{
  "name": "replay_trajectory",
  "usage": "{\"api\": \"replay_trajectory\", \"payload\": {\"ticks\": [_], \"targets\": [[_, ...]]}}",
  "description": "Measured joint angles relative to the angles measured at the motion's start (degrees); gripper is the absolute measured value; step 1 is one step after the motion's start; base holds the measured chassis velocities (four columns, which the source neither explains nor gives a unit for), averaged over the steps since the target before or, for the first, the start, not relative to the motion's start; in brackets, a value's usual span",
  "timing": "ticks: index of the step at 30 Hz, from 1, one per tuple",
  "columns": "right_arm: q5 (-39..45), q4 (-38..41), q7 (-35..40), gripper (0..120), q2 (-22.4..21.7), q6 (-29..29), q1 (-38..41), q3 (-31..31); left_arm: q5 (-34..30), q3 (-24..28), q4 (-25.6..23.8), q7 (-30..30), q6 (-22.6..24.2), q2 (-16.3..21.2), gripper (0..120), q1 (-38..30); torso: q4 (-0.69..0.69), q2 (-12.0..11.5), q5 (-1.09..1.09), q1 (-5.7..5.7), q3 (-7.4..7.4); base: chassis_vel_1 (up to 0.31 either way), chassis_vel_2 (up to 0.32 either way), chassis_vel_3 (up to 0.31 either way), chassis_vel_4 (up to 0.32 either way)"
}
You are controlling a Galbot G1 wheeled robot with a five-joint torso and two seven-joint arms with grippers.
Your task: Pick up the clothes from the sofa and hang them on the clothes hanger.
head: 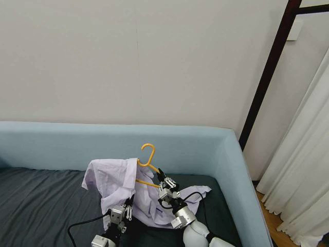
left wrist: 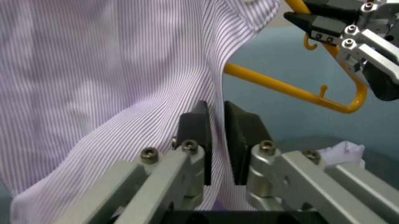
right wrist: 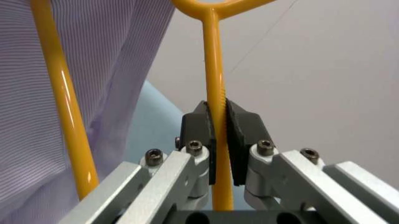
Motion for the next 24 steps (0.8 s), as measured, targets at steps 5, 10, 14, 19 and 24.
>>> {"api": "replay_trajectory", "payload": {"ticks": [5, 10, 14, 19, 24], "targets": [[-2.21, -0.28, 1.41, 5, 0.23, 0.70, -0.17, 1.08, 6.78, -1.41, 3.65, 1.74, -8.06, -0.61, 33, -0.17, 0.00, 0.00, 0.00, 0.00, 0.00, 0.000, 0.000, 0.000, 0.000], [-3.74, -2.05, 2.10, 5, 0.62, 1.95, -0.22, 2.77, 10.20, -4.34, 4.67, 7.80, -19.10, 0.07, 54, 2.03, 0.01, 0.00, -0.01, 0.00, 0.00, 0.000, 0.000, 0.000, 0.000], [-5.50, -4.31, 2.11, 5, 0.77, 3.01, 0.25, 3.90, 6.73, -8.25, 1.58, 14.58, -23.99, 4.93, 72, 3.59, 0.01, 0.01, 0.00, 0.00, 0.00, 0.000, 0.000, 0.000, 0.000], [-7.73, -5.59, 2.07, 5, 1.10, 3.91, 0.36, 4.70, -3.80, -11.55, 2.05, 22.76, -25.20, 13.09, 90, 0.81, 0.02, 0.00, -0.01, 0.00, 0.00, 0.000, 0.000, 0.000, 0.000], [-10.78, -5.55, 1.69, 5, 1.29, 4.76, -0.58, 5.14, -18.42, -10.21, 3.22, 34.51, -20.43, 23.01, 100, -8.45, -0.02, 0.00, -0.01, 0.00, 0.00, 0.000, 0.000, 0.000, 0.000]]}}
